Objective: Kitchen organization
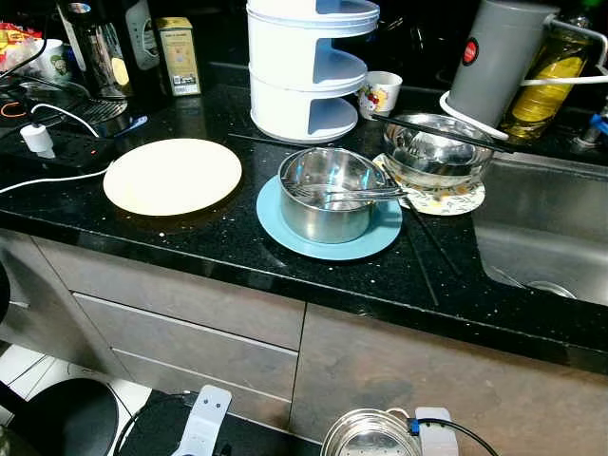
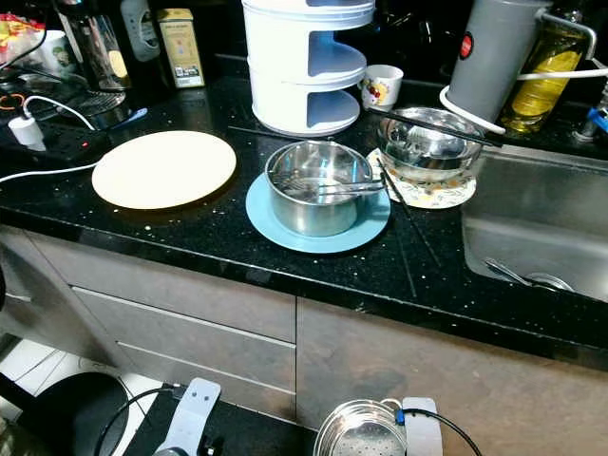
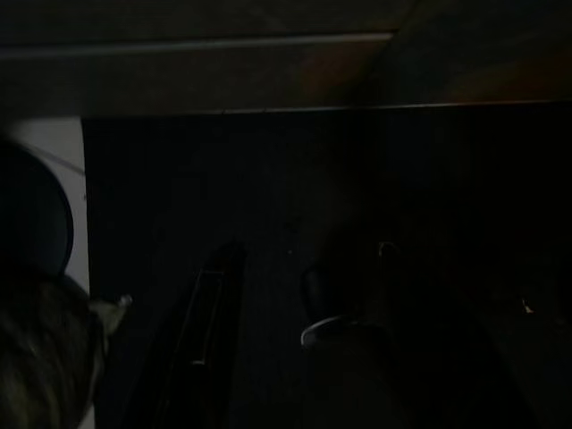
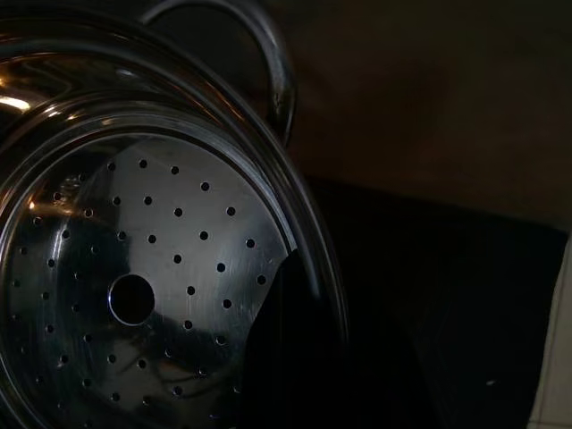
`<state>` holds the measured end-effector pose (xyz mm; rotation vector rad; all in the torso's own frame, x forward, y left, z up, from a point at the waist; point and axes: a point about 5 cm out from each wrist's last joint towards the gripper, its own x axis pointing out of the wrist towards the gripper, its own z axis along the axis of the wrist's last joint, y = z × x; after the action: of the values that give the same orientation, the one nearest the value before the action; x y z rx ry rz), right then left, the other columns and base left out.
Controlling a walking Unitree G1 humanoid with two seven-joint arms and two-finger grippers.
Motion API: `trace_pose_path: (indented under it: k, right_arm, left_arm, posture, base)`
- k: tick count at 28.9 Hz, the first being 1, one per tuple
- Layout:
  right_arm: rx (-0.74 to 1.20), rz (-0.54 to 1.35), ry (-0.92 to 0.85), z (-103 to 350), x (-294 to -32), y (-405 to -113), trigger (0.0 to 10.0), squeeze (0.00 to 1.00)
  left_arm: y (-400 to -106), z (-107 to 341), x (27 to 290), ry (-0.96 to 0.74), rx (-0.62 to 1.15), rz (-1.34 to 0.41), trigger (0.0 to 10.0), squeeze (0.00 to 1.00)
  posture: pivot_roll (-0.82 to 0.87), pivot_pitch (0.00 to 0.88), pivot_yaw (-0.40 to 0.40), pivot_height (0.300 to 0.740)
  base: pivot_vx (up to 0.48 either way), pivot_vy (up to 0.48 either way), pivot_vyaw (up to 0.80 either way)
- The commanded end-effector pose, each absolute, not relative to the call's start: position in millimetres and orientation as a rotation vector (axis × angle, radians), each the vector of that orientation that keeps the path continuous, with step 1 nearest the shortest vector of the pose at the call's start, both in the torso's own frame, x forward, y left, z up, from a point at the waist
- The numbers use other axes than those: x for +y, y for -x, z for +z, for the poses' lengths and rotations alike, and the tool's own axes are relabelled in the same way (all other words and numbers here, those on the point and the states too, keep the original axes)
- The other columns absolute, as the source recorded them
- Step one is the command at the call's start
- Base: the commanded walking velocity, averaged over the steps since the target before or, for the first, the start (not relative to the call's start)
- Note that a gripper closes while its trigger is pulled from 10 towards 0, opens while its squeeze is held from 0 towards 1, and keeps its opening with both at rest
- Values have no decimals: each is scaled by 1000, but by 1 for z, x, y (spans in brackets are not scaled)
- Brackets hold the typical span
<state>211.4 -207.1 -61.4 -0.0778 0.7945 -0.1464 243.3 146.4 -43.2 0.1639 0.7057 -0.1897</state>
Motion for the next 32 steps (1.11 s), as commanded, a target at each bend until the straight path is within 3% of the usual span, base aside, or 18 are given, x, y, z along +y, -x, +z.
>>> trace_pose_path:
  k: [1, 11, 23, 32]
  right_arm:
    - [903, -171, 62, -76, -211, -186, 10000, 0]
    - [883, -182, 42, -73, -212, -191, 10000, 0]
    - [900, -158, 74, -74, -213, -192, 10000, 0]
    - [906, -165, 74, -74, -214, -190, 10000, 0]
  left_arm:
    - [-239, -47, 145, -175, 720, -200, 10000, 0]
    - [-244, -44, 148, -180, 700, -163, 10000, 0]
    - [-245, -42, 148, -189, 684, -176, 10000, 0]
    - [-246, -42, 146, -181, 690, -178, 10000, 0]
  posture:
    - [-89, 153, -27, 740]
    - [-89, 158, -21, 740]
    - [-91, 159, -24, 740]
    - [-92, 159, -23, 740]
  base:
    - [0, 0, -800]
    - [0, 0, -776]
    - [0, 0, 0]
    - [0, -333, 0]
